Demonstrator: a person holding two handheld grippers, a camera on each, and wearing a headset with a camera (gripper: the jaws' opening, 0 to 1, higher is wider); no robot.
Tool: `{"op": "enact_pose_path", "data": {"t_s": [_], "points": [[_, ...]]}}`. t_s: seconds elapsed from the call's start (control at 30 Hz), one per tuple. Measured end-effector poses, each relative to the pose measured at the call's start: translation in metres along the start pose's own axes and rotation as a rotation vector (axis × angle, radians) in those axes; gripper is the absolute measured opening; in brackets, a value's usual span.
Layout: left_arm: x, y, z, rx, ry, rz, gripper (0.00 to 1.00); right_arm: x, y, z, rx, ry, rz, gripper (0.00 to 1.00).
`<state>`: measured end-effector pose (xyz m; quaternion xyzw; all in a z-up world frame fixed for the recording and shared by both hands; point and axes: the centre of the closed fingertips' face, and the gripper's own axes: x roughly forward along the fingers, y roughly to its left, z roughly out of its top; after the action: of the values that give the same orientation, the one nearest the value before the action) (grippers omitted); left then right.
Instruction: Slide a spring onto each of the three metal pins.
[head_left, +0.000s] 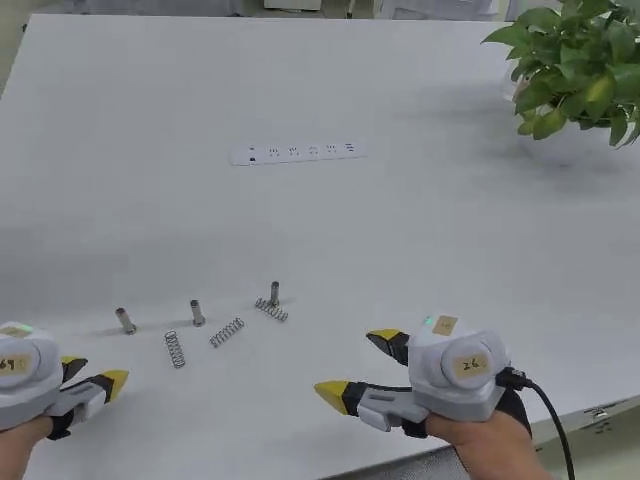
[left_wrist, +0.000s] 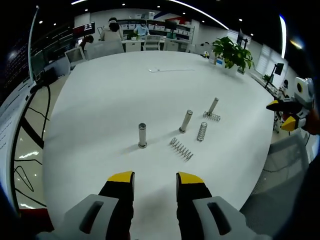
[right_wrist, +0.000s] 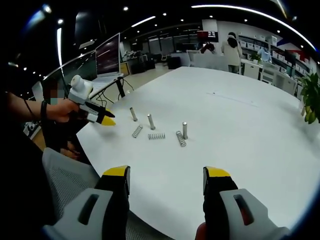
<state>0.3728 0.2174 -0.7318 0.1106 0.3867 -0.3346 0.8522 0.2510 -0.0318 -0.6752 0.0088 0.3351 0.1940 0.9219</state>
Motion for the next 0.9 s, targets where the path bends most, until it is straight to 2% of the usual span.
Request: {"op": "enact_pose_path", "data": {"t_s": [0.17, 0.3, 0.47, 0.7, 0.9], "points": [[-0.009, -0.003, -0.003, -0.037, -0.024, 0.003, 0.29, 0.000, 0.001, -0.001, -0.010, 0.009, 0.011, 0.57], [-0.012, -0.005, -0.006, -0.044, -0.030, 0.005, 0.32, -0.001, 0.002, -0.003, -0.017, 0.017, 0.019, 0.58], [-0.013, -0.010, -0.003, -0.060, -0.051, 0.007, 0.33, -0.002, 0.002, -0.007, -0.026, 0.030, 0.028, 0.58], [-0.011, -0.017, 0.002, -0.061, -0.065, -0.002, 0.34, 0.000, 0.000, -0.005, -0.023, 0.024, 0.028, 0.58], [0.001, -0.021, 0.004, -0.073, -0.069, -0.008, 0.33, 0.001, -0.001, -0.005, -0.019, 0.021, 0.033, 0.58]]}}
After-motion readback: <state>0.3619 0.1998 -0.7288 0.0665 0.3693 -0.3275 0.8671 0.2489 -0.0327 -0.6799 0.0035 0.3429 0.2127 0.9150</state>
